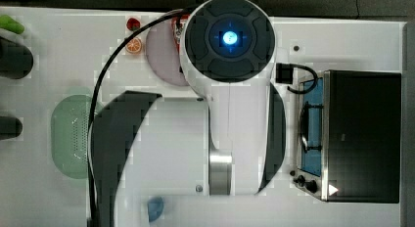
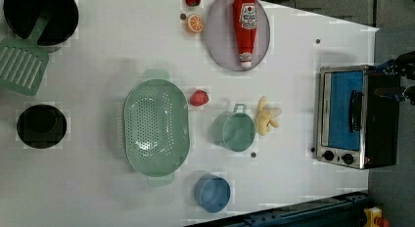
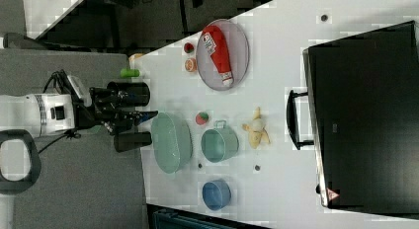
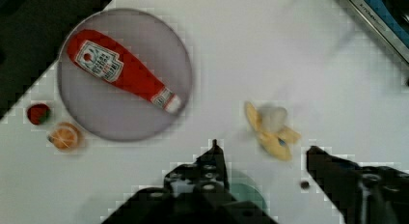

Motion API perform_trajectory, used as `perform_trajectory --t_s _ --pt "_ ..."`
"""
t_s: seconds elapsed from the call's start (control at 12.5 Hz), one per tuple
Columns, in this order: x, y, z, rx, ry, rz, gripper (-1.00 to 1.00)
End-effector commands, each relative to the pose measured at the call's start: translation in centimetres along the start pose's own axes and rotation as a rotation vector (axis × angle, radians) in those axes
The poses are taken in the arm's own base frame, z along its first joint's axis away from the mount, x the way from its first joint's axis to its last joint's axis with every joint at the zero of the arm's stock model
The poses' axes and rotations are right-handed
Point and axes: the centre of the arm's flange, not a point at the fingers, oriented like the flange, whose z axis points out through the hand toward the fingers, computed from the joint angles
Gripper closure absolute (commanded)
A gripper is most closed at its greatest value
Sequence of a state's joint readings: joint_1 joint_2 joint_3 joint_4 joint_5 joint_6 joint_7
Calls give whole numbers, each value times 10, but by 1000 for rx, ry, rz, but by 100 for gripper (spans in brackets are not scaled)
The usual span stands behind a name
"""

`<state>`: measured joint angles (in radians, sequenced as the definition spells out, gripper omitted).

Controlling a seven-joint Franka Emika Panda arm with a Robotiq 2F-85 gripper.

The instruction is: Pick banana from table and place on oven.

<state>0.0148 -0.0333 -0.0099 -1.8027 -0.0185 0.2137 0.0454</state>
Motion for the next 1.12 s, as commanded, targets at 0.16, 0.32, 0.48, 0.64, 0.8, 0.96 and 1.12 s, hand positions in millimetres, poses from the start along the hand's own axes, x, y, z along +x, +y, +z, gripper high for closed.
perform_trajectory --t_s 0.16,0.32,0.48,0.64,0.8,0.96,1.12 --pt "-71 126 -67 7 15 64 -81" --pt "-70 125 -64 3 11 64 -100" --pt "-65 119 -49 -5 5 63 -100" --pt "-55 105 -16 -11 1 57 -100" --pt "-44 92 30 -24 -9 52 -100" --pt "-34 79 80 -33 -16 48 -100" --pt "-27 70 129 -41 -22 45 -100"
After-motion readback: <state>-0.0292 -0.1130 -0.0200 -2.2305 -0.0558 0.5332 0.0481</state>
